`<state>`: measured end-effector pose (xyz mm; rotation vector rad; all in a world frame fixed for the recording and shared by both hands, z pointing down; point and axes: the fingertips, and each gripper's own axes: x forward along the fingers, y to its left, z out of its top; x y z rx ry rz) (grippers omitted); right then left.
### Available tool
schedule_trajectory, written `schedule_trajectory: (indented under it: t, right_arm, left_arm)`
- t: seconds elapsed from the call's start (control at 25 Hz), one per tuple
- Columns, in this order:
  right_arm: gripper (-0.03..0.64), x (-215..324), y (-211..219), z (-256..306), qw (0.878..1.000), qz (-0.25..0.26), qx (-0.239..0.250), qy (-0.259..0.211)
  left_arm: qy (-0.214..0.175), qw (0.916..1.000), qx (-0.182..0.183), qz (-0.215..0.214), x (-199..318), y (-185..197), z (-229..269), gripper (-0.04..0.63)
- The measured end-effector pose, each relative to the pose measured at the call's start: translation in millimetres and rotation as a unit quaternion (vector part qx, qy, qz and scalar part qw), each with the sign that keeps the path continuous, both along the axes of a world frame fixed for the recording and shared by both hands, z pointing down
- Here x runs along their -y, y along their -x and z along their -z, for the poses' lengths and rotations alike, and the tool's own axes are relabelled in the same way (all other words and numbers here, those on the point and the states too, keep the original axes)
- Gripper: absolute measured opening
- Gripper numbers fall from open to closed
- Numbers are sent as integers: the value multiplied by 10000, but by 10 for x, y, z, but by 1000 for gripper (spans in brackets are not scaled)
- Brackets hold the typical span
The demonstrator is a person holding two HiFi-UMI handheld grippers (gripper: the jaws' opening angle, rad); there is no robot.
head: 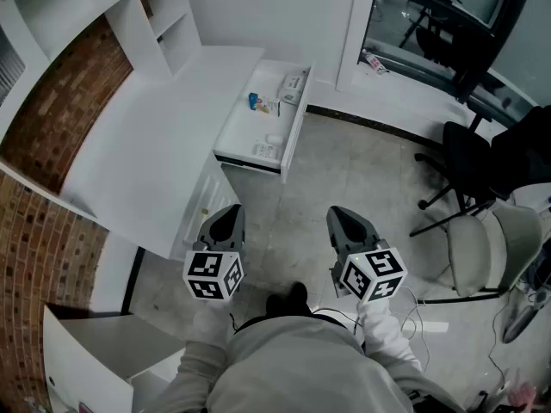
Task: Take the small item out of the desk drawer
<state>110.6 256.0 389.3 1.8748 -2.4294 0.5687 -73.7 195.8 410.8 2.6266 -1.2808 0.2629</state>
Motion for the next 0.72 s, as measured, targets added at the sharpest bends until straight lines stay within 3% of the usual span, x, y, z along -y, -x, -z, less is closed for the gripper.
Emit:
schedule_trajectory:
  t: [0.72]
  right_arm:
    - [28, 223, -395, 293, 9985, -23, -180, -516]
  left_arm:
    - [-153, 9994, 15, 303, 143, -182, 91, 23]
